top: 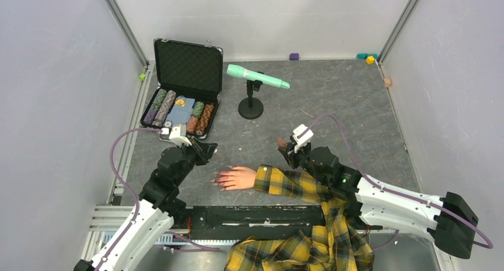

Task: Paint the nails
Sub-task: Paint the nail polish on the nail.

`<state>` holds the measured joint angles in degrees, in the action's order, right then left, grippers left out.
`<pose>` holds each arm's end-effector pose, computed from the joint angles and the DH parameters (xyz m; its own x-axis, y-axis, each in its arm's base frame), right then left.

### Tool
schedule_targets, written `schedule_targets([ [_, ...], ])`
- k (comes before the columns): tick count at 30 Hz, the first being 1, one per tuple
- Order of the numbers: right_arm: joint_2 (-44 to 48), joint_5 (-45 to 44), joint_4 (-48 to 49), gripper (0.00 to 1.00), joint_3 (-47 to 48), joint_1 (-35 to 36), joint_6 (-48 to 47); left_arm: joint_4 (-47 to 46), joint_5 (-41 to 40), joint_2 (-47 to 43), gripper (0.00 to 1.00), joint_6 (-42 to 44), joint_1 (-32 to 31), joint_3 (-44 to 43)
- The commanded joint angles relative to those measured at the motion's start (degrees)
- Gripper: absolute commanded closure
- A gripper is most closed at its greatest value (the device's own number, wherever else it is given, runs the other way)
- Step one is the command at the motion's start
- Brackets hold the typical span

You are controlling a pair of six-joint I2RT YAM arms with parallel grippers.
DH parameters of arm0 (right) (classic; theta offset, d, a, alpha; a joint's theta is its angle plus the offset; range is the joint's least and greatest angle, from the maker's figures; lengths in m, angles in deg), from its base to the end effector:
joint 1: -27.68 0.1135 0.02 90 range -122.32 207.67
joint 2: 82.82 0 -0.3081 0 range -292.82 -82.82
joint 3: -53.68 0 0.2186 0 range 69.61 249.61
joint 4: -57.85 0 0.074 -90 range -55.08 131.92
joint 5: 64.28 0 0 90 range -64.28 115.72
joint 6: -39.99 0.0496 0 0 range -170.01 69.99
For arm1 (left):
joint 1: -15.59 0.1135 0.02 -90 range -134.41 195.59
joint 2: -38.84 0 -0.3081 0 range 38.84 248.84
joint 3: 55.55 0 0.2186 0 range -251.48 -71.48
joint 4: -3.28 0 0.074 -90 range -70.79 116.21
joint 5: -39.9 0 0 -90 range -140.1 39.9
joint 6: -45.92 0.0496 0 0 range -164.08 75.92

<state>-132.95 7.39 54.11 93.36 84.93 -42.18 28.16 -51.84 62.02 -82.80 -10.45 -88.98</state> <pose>0.0969 0.1218 0.2806 -0.2177 -0.0994 -0.9710 -0.6095 0.7909 0.0557 0.0649 -0.0300 0.2425 -0.4350 -0.4833 -0.7597 0.1798 0.7801 -0.5993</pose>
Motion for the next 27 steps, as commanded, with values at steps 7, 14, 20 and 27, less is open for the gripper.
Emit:
schedule_targets([
  [7,2.80,-0.53,6.40,1.00,-3.98,0.03,3.43,4.37,-6.49,-3.57,0.98,0.81,0.25,3.70],
  [14,5.30,-0.21,8.32,1.00,-6.35,0.05,3.99,10.03,-6.13,-8.85,0.98,-0.01,0.23,5.97],
  [20,6.18,-0.17,8.73,1.00,-7.01,0.08,4.16,10.86,-4.03,-11.87,0.98,-1.92,0.27,8.29],
  [27,6.37,-0.13,9.41,1.00,-7.58,0.04,4.52,11.01,-3.85,-12.87,0.98,-4.95,0.22,10.78],
])
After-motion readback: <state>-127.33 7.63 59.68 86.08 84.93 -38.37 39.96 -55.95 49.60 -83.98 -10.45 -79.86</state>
